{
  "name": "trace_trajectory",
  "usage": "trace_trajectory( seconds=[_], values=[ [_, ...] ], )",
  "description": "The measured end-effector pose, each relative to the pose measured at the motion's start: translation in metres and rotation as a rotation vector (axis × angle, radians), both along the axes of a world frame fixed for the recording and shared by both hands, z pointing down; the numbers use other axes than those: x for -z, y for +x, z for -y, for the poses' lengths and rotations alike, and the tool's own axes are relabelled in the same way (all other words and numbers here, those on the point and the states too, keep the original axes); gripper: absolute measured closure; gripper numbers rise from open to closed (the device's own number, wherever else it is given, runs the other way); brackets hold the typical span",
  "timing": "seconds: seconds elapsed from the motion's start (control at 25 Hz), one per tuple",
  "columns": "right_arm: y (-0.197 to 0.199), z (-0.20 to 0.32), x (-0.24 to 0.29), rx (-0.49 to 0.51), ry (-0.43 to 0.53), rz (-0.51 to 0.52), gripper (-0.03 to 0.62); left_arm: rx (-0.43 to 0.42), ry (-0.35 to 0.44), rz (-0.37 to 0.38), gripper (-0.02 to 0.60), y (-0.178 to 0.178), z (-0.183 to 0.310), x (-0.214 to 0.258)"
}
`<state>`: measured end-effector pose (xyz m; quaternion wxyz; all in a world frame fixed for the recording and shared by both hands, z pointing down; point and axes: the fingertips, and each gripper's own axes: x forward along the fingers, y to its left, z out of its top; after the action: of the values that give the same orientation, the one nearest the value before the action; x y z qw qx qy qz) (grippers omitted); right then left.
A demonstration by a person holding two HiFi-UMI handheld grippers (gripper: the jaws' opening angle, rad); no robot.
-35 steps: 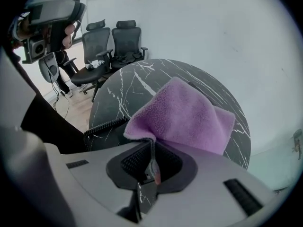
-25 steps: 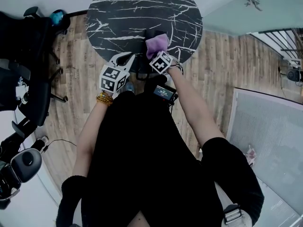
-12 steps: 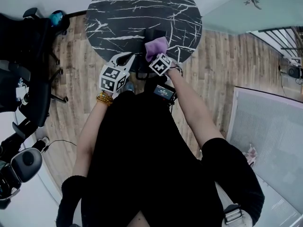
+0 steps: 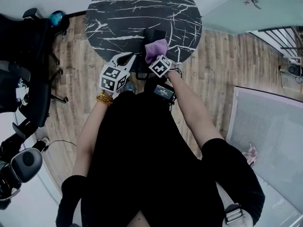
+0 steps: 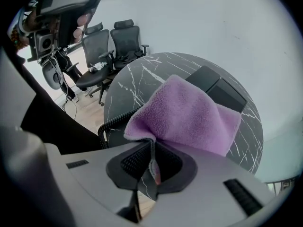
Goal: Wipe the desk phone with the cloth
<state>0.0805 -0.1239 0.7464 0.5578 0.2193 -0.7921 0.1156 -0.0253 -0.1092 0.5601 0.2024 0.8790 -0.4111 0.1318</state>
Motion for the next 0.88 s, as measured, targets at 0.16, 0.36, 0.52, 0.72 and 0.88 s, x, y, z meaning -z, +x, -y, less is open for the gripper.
trace_trajectory(
  seconds=[0.16,0.36,0.52,0.72,0.88],
  values=[
    [-0.001,0.0,0.0,-0.006,-0.002,0.013,0.545,-0.007,-0.003,0.003,0.56,0.002,-0.001,-0.001],
    [-0.001,0.0,0.0,-0.031,-0.01,0.028,0.545,-0.009,-0.006,0.002,0.56,0.001,0.0,0.0],
    [-0.002,0.0,0.012,-0.04,-0.026,0.051,0.545,-0.007,-0.006,-0.002,0.56,0.002,0.0,-0.001],
    [-0.002,0.009,0.046,-0.04,-0.011,0.076,0.544,-0.005,-0.002,-0.011,0.559,0.002,0.003,0.001],
    [0.0,0.035,0.066,-0.038,0.051,0.129,0.543,-0.007,-0.003,-0.018,0.56,0.002,0.005,0.002]
  ],
)
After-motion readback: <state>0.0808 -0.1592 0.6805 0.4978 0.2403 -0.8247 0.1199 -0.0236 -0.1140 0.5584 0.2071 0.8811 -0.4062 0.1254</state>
